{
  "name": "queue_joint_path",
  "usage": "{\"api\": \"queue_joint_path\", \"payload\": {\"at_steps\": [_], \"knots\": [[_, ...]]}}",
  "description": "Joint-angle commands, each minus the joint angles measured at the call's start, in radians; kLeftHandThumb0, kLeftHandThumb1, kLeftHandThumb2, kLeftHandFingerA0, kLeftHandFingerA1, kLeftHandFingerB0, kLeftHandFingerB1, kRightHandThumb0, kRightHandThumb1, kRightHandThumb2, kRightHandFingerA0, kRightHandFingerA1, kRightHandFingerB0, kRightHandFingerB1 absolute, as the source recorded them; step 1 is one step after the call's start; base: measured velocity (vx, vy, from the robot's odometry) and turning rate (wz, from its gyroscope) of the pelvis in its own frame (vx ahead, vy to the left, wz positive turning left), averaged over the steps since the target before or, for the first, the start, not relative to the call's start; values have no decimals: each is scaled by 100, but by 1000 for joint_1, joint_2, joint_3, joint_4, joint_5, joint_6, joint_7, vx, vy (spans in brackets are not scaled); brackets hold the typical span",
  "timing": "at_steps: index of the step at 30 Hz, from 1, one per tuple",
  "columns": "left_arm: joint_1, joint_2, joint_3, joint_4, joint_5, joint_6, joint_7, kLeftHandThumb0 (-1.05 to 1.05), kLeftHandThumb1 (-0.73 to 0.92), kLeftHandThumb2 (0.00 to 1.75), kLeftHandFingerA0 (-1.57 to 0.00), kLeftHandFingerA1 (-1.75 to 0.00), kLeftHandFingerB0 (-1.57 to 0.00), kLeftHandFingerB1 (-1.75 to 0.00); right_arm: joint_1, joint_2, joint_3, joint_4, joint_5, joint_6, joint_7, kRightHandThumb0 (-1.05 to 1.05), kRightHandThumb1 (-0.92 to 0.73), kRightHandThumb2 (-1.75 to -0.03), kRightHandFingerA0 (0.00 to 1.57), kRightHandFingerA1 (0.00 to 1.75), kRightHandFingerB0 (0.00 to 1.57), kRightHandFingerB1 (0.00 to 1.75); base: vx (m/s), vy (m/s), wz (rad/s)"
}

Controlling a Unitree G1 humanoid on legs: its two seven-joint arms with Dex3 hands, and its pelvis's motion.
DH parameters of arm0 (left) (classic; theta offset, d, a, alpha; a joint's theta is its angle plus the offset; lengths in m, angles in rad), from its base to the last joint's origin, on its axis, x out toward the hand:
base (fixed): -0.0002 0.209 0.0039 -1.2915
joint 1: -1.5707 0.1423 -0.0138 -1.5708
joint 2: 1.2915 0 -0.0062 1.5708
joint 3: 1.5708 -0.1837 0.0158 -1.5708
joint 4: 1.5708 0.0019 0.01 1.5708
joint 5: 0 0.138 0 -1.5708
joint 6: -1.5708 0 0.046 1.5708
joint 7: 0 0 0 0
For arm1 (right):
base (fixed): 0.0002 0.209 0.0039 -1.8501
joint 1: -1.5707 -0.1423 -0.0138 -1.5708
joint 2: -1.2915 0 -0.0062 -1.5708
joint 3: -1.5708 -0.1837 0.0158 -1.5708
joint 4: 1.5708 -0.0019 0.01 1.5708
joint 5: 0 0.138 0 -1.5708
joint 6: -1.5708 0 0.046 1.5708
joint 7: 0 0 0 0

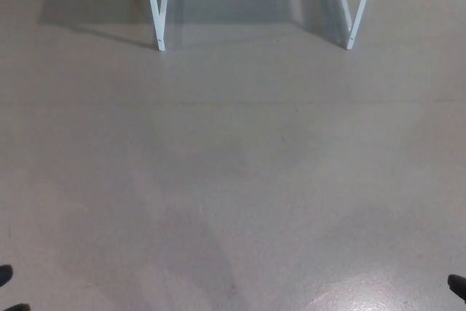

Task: The robot walks towards a desk on which an eraser is kept on the left hand side and a container is kept on the right hand side. The robot picks up the eraser using its left hand and places it in the container.

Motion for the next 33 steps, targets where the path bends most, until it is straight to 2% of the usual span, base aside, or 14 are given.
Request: {"api": "queue_joint_path", "payload": {"at_steps": [1, 4, 5, 15, 16, 17, 18, 20, 21, 27, 29, 30, 31, 33], "knots": [[12, 34, -28, 14, 53, -68, 29, -12, 43, 87, -21, -52, -20, -50, 9, -21, 11, 9, -70, -57, -68, -12, -44, -87, 35, 59, 20, 51, 0, 0, 0], [9, 37, -32, 26, 55, -76, 37, -11, 45, 89, -17, -52, -19, -50, 9, -25, 18, 14, -83, -65, -80, -11, -44, -88, 37, 59, 21, 52, 0, 0, 0], [7, 39, -33, 31, 57, -80, 40, -17, 63, 61, -27, -38, -26, -34, 7, -26, 18, 16, -86, -67, -83, -11, -44, -87, 37, 59, 22, 52, 0, 0, 0], [-3, 61, -57, 78, 79, -133, 42, -19, 63, 61, -24, -38, -25, -33, 8, -40, 36, 18, -115, -84, -92, -13, -42, -86, 34, 58, 22, 52, -26, 5, 0], [-4, 58, -56, 80, 77, -133, 45, -18, 63, 61, -25, -38, -25, -33, 7, -46, 40, 21, -121, -80, -96, -16, -61, -57, 43, 44, 33, 38, 0, 0, 0], [-7, 60, -56, 86, 77, -136, 43, -18, 62, 61, -25, -38, -25, -33, 3, -49, 46, 27, -130, -85, -99, -14, -42, -86, 35, 58, 22, 52, 86, 56, -5], [-10, 61, -58, 91, 82, -137, 47, -19, 61, 61, -26, -38, -26, -33, 2, -52, 50, 29, -132, -84, -100, -17, -60, -57, 43, 44, 33, 38, 76, 112, -6], [-10, 60, -61, 95, 87, -143, 51, -19, 62, 61, -26, -38, -26, -33, 2, -55, 54, 29, -134, -85, -100, -17, -60, -57, 43, 45, 33, 39, 49, 146, -10], [-6, 62, -65, 93, 90, -148, 47, -19, 63, 61, -26, -38, -25, -33, 2, -55, 55, 32, -135, -88, -100, -15, -42, -86, 35, 58, 22, 52, 134, 232, -20], [-1, 62, -69, 91, 82, -153, 44, -18, 61, 61, -26, -39, -26, -34, 5, -59, 60, 37, -140, -93, -101, -15, -42, -86, 36, 59, 22, 52, 210, 360, -2], [-1, 61, -69, 88, 81, -149, 49, -18, 61, 61, -27, -39, -27, -34, 5, -60, 61, 36, -141, -88, -103, -18, -60, -57, 44, 43, 33, 38, 230, 114, 4], [-2, 62, -70, 88, 82, -152, 51, -18, 61, 61, -27, -39, -27, -34, 3, -60, 61, 38, -143, -89, -105, -18, -60, -57, 44, 43, 33, 38, 224, 44, 5], [-2, 61, -71, 90, 83, -157, 53, -18, 62, 61, -27, -38, -27, -33, 2, -59, 61, 38, -141, -90, -104, -15, -41, -86, 36, 59, 22, 52, 207, 20, 4], [-1, 62, -73, 83, 83, -151, 53, -17, 62, 61, -26, -38, -26, -33, -4, -59, 62, 46, -141, -95, -103, -14, -42, -86, 35, 58, 22, 52, 215, -39, 13]]}}
